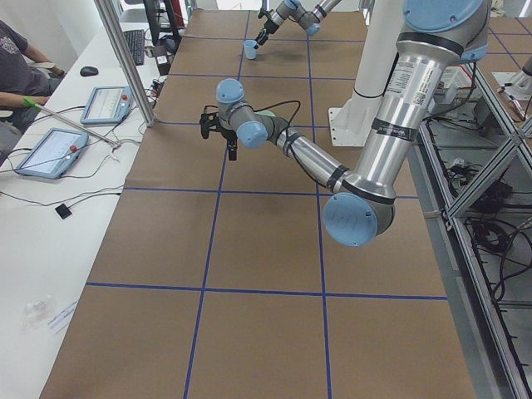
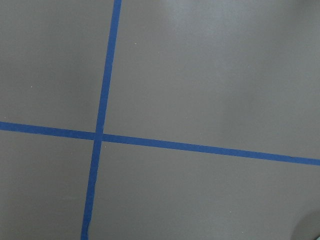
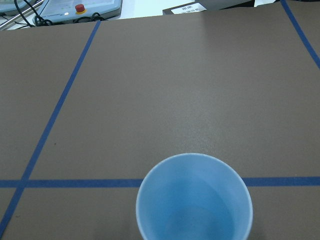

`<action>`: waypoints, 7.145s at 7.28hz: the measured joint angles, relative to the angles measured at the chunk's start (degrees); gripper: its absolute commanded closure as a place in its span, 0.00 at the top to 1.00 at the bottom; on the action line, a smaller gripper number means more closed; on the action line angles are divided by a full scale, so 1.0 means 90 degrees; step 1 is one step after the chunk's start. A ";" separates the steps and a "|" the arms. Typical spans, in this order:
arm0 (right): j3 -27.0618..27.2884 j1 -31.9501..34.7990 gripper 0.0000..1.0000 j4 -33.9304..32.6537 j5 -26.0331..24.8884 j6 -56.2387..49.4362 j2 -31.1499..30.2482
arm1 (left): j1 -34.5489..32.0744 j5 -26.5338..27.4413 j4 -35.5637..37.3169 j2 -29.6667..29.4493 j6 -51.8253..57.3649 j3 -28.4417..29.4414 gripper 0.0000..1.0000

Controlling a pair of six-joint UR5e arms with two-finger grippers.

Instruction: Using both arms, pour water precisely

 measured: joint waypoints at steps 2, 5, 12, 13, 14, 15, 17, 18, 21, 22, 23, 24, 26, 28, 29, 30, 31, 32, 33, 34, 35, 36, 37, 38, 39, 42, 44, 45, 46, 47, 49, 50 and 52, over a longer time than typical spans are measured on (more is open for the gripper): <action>0.0252 -0.0013 1.00 0.0297 0.0315 -0.0002 -0.0334 | -0.0006 -0.0002 0.0000 0.0007 0.0000 -0.0017 1.00; 0.0624 0.0160 1.00 0.0131 0.1019 -0.0051 -0.0441 | -0.0008 -0.0008 0.0004 0.0033 0.0006 -0.0023 1.00; 0.0607 0.3423 1.00 -0.2975 0.4026 -0.3413 0.0559 | -0.0292 0.0035 0.0030 0.0622 0.1137 0.0001 1.00; 0.0611 0.3673 1.00 -0.3401 0.4312 -0.3838 0.0615 | -0.0201 0.0055 0.0075 0.0466 0.1015 0.0064 1.00; 0.0617 0.3840 1.00 -0.3783 0.4550 -0.4186 0.0650 | 0.0108 0.0092 0.0094 0.0145 0.0569 0.0163 1.00; 0.0621 0.3994 1.00 -0.4283 0.4725 -0.4651 0.0763 | 0.0582 0.0248 0.0100 -0.0325 -0.0031 0.0346 1.00; 0.0648 0.4419 1.00 -0.5787 0.5051 -0.5896 0.1295 | 0.1335 0.0558 0.0096 -0.1451 -0.1020 0.0984 1.00; 0.0661 0.4554 1.00 -0.6418 0.5132 -0.6406 0.1531 | 0.1620 0.0596 0.0068 -0.1878 -0.1223 0.1323 0.99; 0.0656 0.4652 1.00 -0.7023 0.5250 -0.6829 0.1764 | 0.2173 0.0608 -0.0208 -0.2211 -0.1337 0.1806 0.86; 0.0648 0.4654 1.00 -0.7045 0.5340 -0.6837 0.1762 | 0.2309 0.0606 -0.0380 -0.2219 -0.1351 0.1942 0.83; 0.0647 0.4660 1.00 -0.7052 0.5403 -0.6837 0.1752 | 0.2381 0.0606 -0.0536 -0.2234 -0.1363 0.2081 0.82; 0.0656 0.4664 1.00 -0.7055 0.5442 -0.6829 0.1737 | 0.2421 0.0606 -0.0648 -0.2253 -0.1378 0.2194 0.71; 0.0665 0.4687 1.00 -0.7056 0.5527 -0.6807 0.1713 | 0.2466 0.0605 -0.0729 -0.2274 -0.1402 0.2284 0.00; 0.0666 0.4718 1.00 -0.7054 0.5563 -0.6801 0.1702 | 0.2478 0.0605 -0.0824 -0.2276 -0.1406 0.2306 0.00; 0.0661 0.4719 1.00 -0.7050 0.5567 -0.6801 0.1702 | 0.2484 0.0605 -0.0932 -0.2270 -0.1406 0.2327 0.00; 0.0659 0.4719 1.00 -0.7047 0.5569 -0.6801 0.1705 | 0.2478 0.0605 -0.1016 -0.2268 -0.1418 0.2334 0.00; 0.0665 0.4718 1.00 -0.7044 0.5569 -0.6792 0.1715 | 0.2411 0.0590 -0.1098 -0.2270 -0.1461 0.2301 0.00; 0.0668 0.4717 1.00 -0.7040 0.5567 -0.6772 0.1735 | 0.2210 0.0467 -0.1182 -0.2201 -0.1499 0.2206 0.00; 0.0668 0.4716 1.00 -0.7040 0.5563 -0.6760 0.1755 | 0.1876 0.0144 -0.1226 -0.2004 -0.1409 0.2095 0.00; 0.0672 0.4716 1.00 -0.7041 0.5561 -0.6752 0.1762 | 0.1482 -0.0270 -0.1239 -0.1673 -0.1116 0.1964 0.00; 0.0677 0.4716 1.00 -0.7039 0.5560 -0.6744 0.1765 | 0.1116 -0.0563 -0.1243 -0.1148 -0.0613 0.1724 0.00; 0.0679 0.4716 1.00 -0.7037 0.5557 -0.6734 0.1769 | 0.0766 -0.0704 -0.1245 -0.0445 0.0129 0.1418 0.00; 0.0682 0.4716 1.00 -0.7037 0.5553 -0.6728 0.1772 | 0.0402 -0.0826 -0.1238 0.0204 0.0943 0.1217 0.00; 0.0684 0.4716 1.00 -0.7034 0.5551 -0.6724 0.1770 | 0.0070 -0.0947 -0.1225 0.0688 0.1658 0.1180 0.00; 0.0688 0.4716 1.00 -0.7030 0.5550 -0.6723 0.1768 | -0.0199 -0.0984 -0.1217 0.1076 0.2285 0.1255 0.00; 0.0695 0.4716 1.00 -0.7027 0.5556 -0.6722 0.1765 | -0.0655 -0.0977 -0.1204 0.1514 0.3402 0.1814 0.00; 0.0690 0.4716 1.00 -0.7027 0.5553 -0.6723 0.1757 | -0.0790 -0.0986 -0.1174 0.1586 0.3494 0.1948 0.00; 0.0689 0.4716 1.00 -0.7027 0.5553 -0.6723 0.1752 | -0.0868 -0.1008 -0.1174 0.1652 0.3504 0.1971 0.00; 0.0691 0.4716 1.00 -0.7027 0.5556 -0.6723 0.1750 | -0.0929 -0.1024 -0.1196 0.1743 0.3511 0.1980 0.00; 0.0694 0.4716 1.00 -0.7027 0.5558 -0.6722 0.1749 | -0.0958 -0.1031 -0.1214 0.1836 0.3520 0.1981 0.00; 0.0740 0.4716 1.00 -0.7028 0.5559 -0.6721 0.1739 | -0.0971 -0.1041 -0.1215 0.2012 0.3742 0.1982 0.74; 0.0765 0.4716 1.00 -0.7031 0.5559 -0.6707 0.1734 | -0.0974 -0.1042 -0.1217 0.2084 0.3826 0.1984 1.00; 0.0800 0.4716 1.00 -0.7030 0.5554 -0.6671 0.1729 | -0.1032 -0.1035 -0.1218 0.2127 0.3881 0.1980 1.00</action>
